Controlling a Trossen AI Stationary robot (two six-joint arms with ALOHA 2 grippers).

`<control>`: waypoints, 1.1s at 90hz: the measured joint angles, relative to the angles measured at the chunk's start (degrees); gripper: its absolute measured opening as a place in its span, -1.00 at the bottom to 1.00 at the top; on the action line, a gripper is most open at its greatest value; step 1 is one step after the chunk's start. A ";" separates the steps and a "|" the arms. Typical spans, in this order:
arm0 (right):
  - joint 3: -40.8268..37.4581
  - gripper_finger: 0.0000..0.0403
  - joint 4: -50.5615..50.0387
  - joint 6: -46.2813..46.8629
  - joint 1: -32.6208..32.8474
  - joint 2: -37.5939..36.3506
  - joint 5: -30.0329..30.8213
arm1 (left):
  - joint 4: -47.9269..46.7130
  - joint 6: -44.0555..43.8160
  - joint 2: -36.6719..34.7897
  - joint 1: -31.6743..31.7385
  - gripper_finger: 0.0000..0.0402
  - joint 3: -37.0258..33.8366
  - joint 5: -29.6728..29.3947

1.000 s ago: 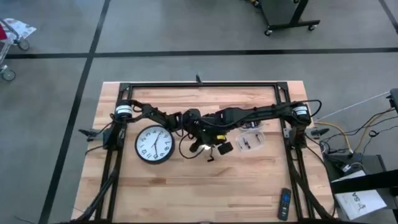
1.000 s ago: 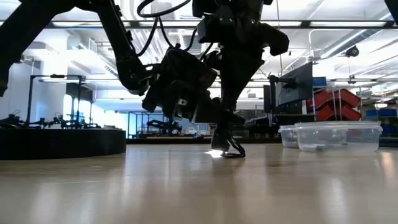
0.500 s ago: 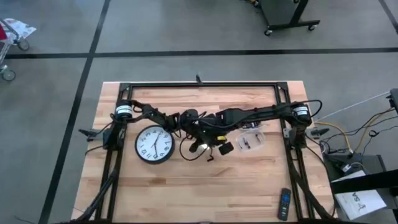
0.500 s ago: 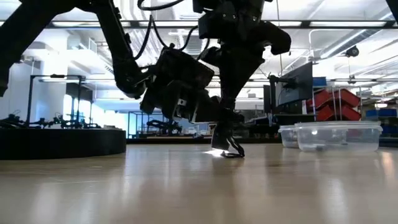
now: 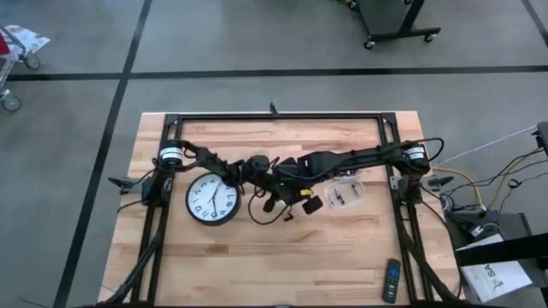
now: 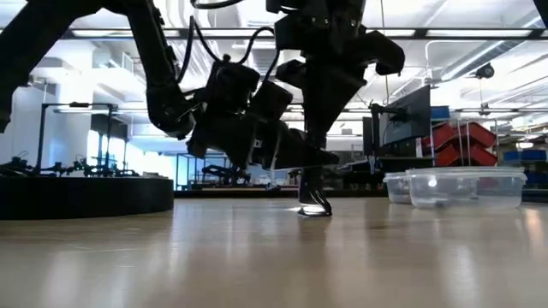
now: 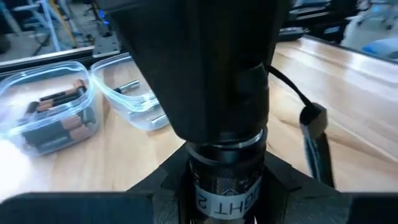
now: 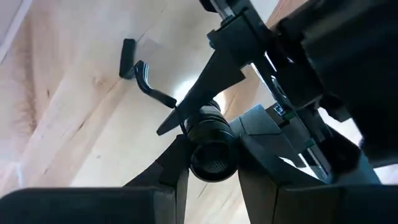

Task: Insert battery
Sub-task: Close the black battery compartment

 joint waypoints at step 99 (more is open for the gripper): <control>-1.38 -0.57 -0.92 1.71 -1.29 0.01 -2.06 | 1.29 -1.93 1.78 2.48 -0.49 -1.56 -0.97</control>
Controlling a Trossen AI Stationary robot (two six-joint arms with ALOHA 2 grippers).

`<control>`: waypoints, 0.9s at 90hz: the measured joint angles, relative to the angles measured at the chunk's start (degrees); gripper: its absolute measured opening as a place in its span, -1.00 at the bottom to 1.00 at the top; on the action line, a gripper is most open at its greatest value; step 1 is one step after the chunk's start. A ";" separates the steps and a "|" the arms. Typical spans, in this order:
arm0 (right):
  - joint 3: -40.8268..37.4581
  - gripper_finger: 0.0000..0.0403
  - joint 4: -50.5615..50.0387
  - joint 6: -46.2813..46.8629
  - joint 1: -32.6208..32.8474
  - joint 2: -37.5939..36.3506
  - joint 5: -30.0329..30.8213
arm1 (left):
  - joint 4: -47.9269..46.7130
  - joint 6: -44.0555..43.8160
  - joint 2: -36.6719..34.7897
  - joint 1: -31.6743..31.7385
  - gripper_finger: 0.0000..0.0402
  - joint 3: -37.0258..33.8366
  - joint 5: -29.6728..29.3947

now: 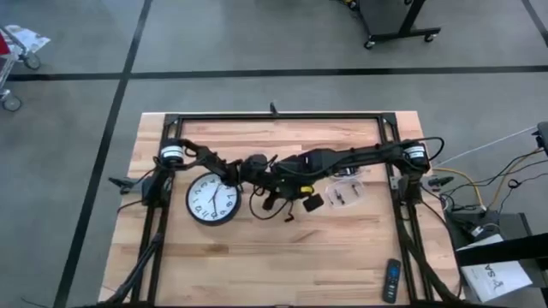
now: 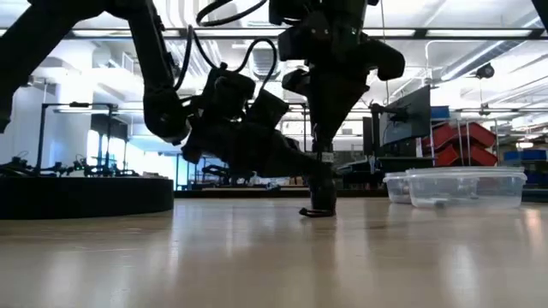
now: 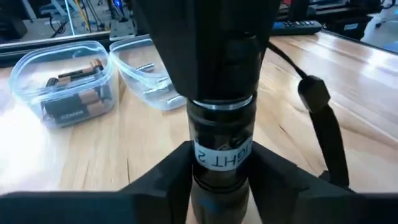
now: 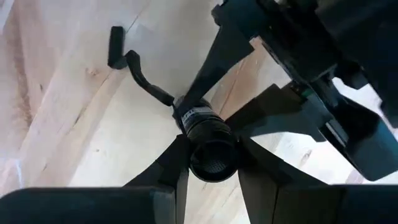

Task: Insert battery
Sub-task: Close the black battery compartment

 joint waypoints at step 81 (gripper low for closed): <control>0.39 -0.57 -3.39 1.82 -0.15 0.11 -4.05 | 2.68 -2.62 1.85 -0.54 -0.27 0.66 3.58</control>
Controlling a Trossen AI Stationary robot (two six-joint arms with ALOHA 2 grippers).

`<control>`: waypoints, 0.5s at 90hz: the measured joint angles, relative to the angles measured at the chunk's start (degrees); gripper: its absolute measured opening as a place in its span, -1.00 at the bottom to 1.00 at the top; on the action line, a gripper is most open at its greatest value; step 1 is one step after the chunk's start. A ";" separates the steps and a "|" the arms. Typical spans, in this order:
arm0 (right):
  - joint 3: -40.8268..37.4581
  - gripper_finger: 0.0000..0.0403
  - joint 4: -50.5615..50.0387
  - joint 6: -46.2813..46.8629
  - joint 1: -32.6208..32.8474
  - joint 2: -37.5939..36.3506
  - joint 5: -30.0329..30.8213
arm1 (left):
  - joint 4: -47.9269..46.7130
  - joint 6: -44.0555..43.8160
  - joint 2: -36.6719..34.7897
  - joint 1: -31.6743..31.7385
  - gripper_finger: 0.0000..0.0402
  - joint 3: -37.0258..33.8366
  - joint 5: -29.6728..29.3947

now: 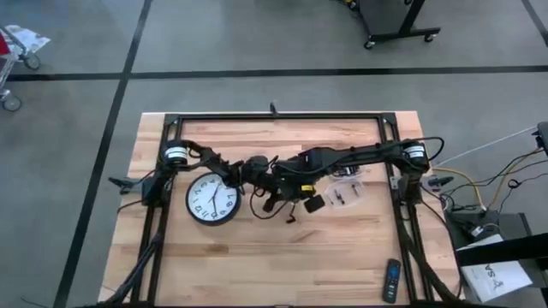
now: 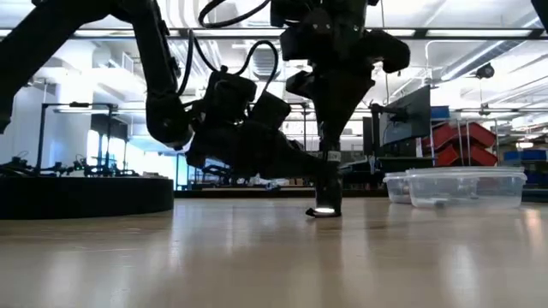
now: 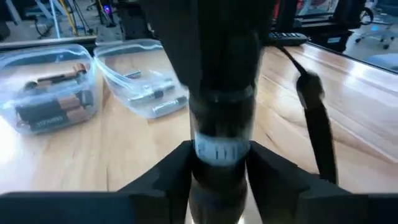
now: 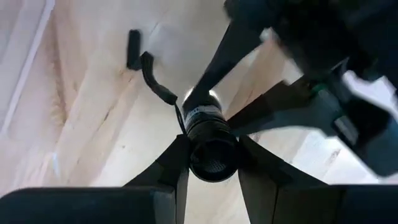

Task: Insert battery
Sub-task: Close the black battery compartment

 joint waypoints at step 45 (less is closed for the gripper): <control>0.00 -0.57 0.74 0.58 0.00 0.05 0.20 | 6.77 -2.86 0.12 -1.10 -0.32 0.04 -2.08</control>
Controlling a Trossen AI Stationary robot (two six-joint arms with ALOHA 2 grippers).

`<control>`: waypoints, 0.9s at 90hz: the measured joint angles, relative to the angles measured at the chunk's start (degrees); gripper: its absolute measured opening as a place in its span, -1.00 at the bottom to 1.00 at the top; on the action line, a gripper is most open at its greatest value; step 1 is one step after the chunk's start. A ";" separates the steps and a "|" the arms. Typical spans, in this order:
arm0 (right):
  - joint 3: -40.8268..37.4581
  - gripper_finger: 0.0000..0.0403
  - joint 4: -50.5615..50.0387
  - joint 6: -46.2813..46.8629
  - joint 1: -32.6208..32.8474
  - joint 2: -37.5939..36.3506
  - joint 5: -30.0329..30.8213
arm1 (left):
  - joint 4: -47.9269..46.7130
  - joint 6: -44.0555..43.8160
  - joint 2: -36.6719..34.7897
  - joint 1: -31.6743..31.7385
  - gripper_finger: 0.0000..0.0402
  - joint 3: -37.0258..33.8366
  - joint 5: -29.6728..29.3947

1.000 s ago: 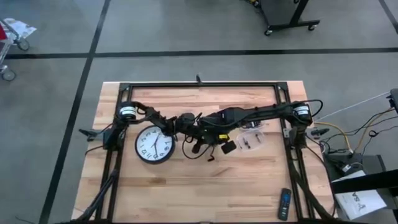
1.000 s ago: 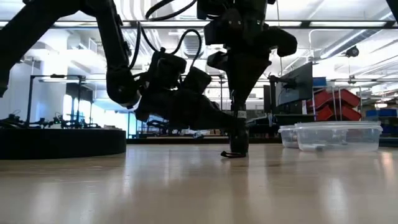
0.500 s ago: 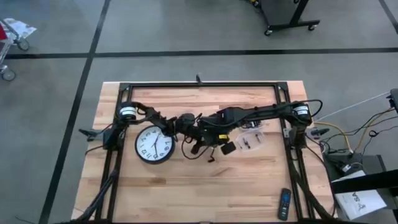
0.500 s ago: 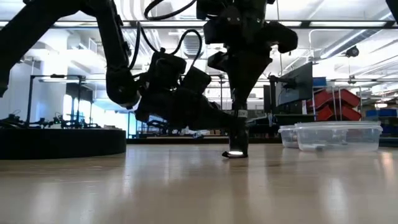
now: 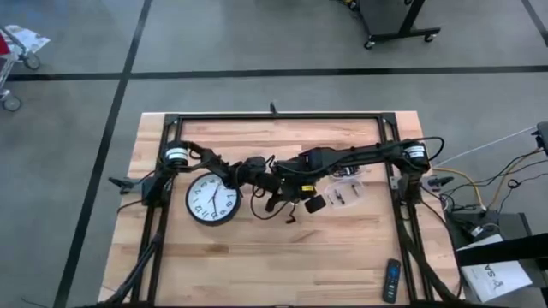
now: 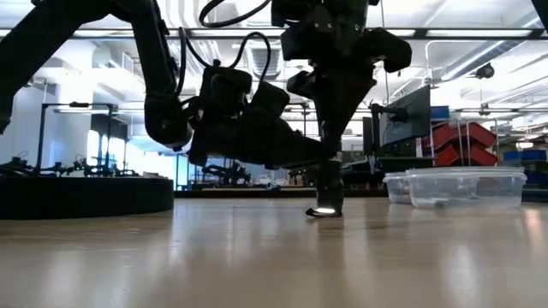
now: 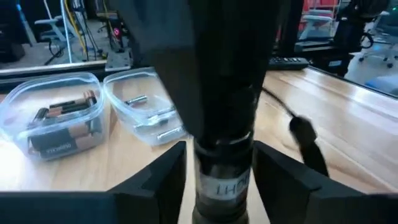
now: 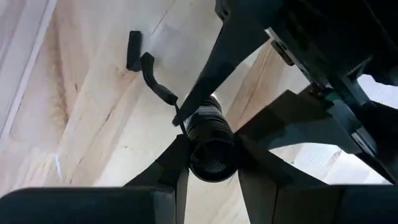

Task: Insert battery
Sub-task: Close the black battery compartment

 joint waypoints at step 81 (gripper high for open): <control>2.97 -0.57 -4.48 1.88 0.04 1.78 -2.16 | -2.51 0.71 -0.11 -2.00 -0.49 1.33 -2.65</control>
